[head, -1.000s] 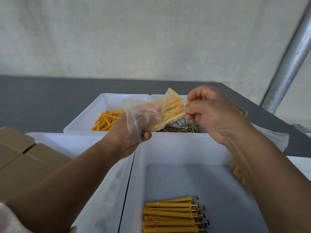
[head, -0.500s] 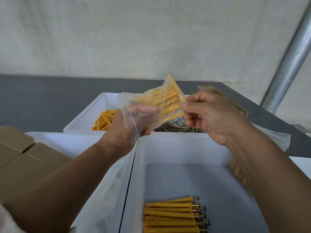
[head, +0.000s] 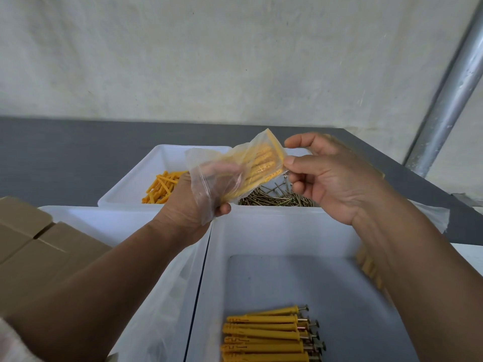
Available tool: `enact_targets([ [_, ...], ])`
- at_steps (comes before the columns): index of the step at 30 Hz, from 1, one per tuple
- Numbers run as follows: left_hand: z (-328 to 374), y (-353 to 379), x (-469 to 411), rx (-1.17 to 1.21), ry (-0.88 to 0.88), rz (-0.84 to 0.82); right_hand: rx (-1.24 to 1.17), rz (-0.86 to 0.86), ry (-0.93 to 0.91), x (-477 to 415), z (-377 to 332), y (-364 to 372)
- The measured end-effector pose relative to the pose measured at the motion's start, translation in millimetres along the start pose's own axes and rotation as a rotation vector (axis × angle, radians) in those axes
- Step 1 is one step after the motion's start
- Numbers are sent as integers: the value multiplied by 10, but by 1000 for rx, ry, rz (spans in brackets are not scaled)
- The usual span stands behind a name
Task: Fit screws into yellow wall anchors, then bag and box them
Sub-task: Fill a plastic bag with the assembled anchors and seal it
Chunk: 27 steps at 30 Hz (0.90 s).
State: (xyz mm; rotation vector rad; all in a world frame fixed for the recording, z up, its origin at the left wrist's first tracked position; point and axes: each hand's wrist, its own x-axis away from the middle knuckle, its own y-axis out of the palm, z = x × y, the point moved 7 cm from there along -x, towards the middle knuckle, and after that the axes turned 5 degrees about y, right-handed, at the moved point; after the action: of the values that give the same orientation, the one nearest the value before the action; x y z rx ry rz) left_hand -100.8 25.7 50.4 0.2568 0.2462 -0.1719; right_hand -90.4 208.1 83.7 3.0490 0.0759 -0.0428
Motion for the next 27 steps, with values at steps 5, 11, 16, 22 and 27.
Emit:
enact_targets([
  [5, 13, 14, 12, -55, -26, -6, 43, -63, -53, -1, -26, 51],
  [11, 32, 49, 52, -76, -25, -24, 8, -131, -64, 5, -28, 78],
  [16, -71, -46, 40, -57, -130, 60, 99, -154, -106, 21, -32, 113],
  [22, -114, -97, 2, 32, -193, 79, 174, -143, -125, 42, -45, 131],
  [27, -139, -62, 1, 45, -236, -5, 356, -112, -170, 97, -75, 154],
])
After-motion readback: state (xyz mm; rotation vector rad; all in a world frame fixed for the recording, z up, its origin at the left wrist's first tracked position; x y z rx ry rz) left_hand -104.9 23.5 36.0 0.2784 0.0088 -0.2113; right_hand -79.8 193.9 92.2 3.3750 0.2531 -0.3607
